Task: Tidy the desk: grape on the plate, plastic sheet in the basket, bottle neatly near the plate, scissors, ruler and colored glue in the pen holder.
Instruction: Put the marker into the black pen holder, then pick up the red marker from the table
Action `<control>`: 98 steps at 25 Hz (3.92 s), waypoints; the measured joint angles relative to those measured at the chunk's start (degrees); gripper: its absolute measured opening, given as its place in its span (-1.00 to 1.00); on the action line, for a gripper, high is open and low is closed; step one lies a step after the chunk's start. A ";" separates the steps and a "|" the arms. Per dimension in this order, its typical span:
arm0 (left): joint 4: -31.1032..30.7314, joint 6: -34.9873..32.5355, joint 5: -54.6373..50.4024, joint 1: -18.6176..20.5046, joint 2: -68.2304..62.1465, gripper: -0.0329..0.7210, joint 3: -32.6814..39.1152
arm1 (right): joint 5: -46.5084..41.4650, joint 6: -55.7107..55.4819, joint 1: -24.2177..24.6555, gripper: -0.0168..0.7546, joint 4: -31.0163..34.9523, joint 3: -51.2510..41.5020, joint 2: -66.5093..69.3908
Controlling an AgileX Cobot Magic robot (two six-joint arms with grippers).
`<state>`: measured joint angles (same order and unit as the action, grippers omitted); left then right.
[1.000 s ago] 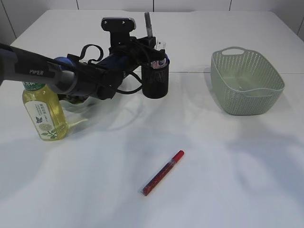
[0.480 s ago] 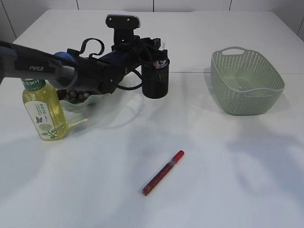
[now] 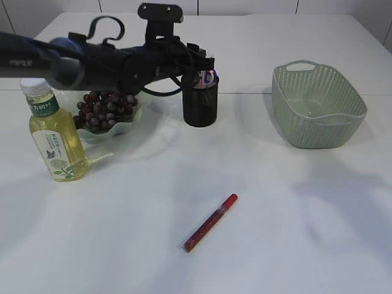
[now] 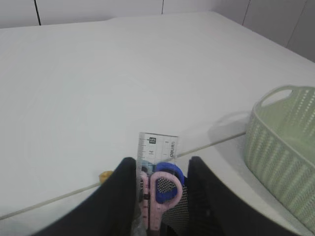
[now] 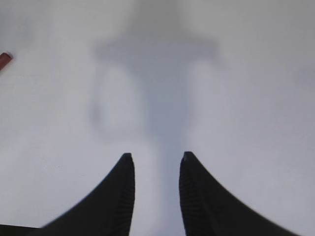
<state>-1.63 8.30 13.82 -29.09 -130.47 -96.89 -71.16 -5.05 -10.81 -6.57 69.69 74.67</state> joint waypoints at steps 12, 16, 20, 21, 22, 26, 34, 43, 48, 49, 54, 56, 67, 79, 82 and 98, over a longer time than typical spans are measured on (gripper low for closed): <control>-1.85 0.00 -48.95 -3.37 17.35 -0.21 0.00 | 0.00 0.00 0.00 -0.28 -0.09 0.00 0.00; -0.70 0.00 -64.90 -6.32 18.02 -0.21 0.00 | 0.00 0.00 0.00 -0.28 -0.09 0.00 0.00; -0.32 -0.55 -72.74 -9.80 17.91 -0.20 0.00 | 0.00 0.00 0.00 -0.28 -0.09 0.00 0.00; -0.05 -1.36 -73.41 -10.49 17.59 -0.20 0.00 | 0.00 0.00 0.00 -0.28 -0.09 0.00 0.00; 0.23 -2.18 -74.17 -11.23 17.03 -0.20 -0.05 | 0.00 0.00 0.00 -0.28 -0.09 0.00 0.00; 2.39 -3.59 -78.42 -12.70 14.21 -0.20 -0.05 | 0.00 0.00 0.00 -0.28 -0.09 0.00 0.00; 5.54 -4.29 -80.15 -14.15 10.25 -0.20 -0.14 | 0.00 0.00 0.00 -0.28 -0.09 0.00 0.00; 6.70 -6.73 -79.33 -18.16 4.92 -0.05 -0.27 | 0.00 0.00 0.00 -0.28 -0.09 0.00 0.00; 7.00 -6.85 -79.22 -18.72 2.79 -0.04 -0.31 | 0.00 0.00 0.00 -0.28 -0.09 0.00 0.00; 7.00 -6.85 -79.22 -18.72 2.22 -0.04 -0.40 | 0.00 0.00 0.00 -0.28 -0.09 0.00 0.00; 7.00 -6.85 -77.89 -18.72 0.05 -0.04 -0.40 | 0.00 0.00 0.00 -0.28 -0.09 0.00 0.00; 6.66 -6.89 -76.90 -18.72 -0.48 -0.04 -0.40 | 0.00 0.00 0.00 -0.28 -0.09 0.00 0.00; 4.13 -6.98 -73.30 -18.72 -1.13 -0.04 -0.44 | 0.00 0.00 0.00 -0.28 0.13 0.00 0.00; 4.61 -6.14 -74.14 -18.72 -1.13 -0.04 -0.44 | 0.00 0.00 0.00 -0.28 -0.02 0.00 0.00; 4.65 -5.87 -74.55 -18.72 -1.13 -0.04 -0.44 | 0.00 0.00 0.00 -0.28 -2.03 0.00 0.00; 6.90 -5.75 -75.06 -18.72 -1.13 -0.04 -0.44 | 0.00 0.00 0.00 -0.28 -4.47 0.00 0.00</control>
<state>5.27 2.55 -61.24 -47.81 -131.61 -97.33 -71.16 -5.05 -10.81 -11.04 69.69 74.67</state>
